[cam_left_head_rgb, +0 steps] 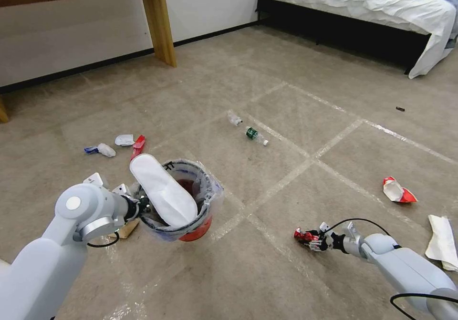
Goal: Pick up the trash bin and place the garbage on the floor into it.
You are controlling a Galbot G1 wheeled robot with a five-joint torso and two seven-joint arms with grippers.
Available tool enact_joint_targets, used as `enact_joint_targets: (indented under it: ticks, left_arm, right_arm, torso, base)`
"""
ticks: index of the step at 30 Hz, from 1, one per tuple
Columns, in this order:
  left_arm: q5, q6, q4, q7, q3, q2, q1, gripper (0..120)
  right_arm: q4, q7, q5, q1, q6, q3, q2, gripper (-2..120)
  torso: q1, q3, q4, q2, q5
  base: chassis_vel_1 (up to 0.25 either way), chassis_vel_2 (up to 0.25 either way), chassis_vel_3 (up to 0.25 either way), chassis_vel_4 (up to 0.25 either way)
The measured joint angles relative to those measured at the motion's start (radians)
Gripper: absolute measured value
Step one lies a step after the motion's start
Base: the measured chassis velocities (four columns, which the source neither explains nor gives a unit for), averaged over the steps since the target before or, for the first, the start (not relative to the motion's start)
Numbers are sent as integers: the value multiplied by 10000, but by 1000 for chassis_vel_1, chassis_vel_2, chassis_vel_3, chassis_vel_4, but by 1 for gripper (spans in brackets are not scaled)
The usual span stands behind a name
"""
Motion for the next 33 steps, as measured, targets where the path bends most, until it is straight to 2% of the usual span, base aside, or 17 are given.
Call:
enact_joint_targets:
  ticks: [1,3,8,20,27,30,31,33]
  left_arm:
    - [0,0,0,0,0,0,0,0]
    - [35,6,3,3,43,-17,-1,0]
    - [47,8,-22,5,61,-42,-8,0]
    - [57,-5,-125,6,61,20,12,0]
    - [-90,-86,-294,-29,61,181,-77,0]
    - [-126,-112,-399,-63,58,311,-41,0]
    - [-126,-112,-399,-63,58,311,-41,0]
    - [-94,-112,-457,-63,51,425,9,0]
  right_arm:
    - [0,0,0,0,0,0,0,42]
    - [24,-12,0,-1,11,6,-7,31]
    - [72,-62,21,-8,8,-4,-30,25]
    - [678,-54,261,-124,-9,206,-216,25]
    - [2611,515,1705,-157,252,1178,-880,25]
    - [3960,1410,2774,-131,662,1672,-1427,25]
    - [3960,1410,2774,-131,662,1672,-1427,25]
    - [4955,2503,3527,-25,976,2008,-1592,25]
  torso:
    - [0,0,0,0,0]
    - [0,1,0,0,2]
    - [0,2,1,0,3]
    - [1,3,1,-1,11]
    - [1,4,1,0,5]
    - [1,3,1,0,-4]
    - [1,3,1,0,-4]
    - [1,2,-1,0,-1]
  base:
    - [0,0,0,0]
    - [0,0,0,0]
    - [0,0,0,0]
    - [0,0,0,0]
    - [0,0,0,0]
    - [0,0,0,0]
    - [0,0,0,0]
    - [0,0,0,0]
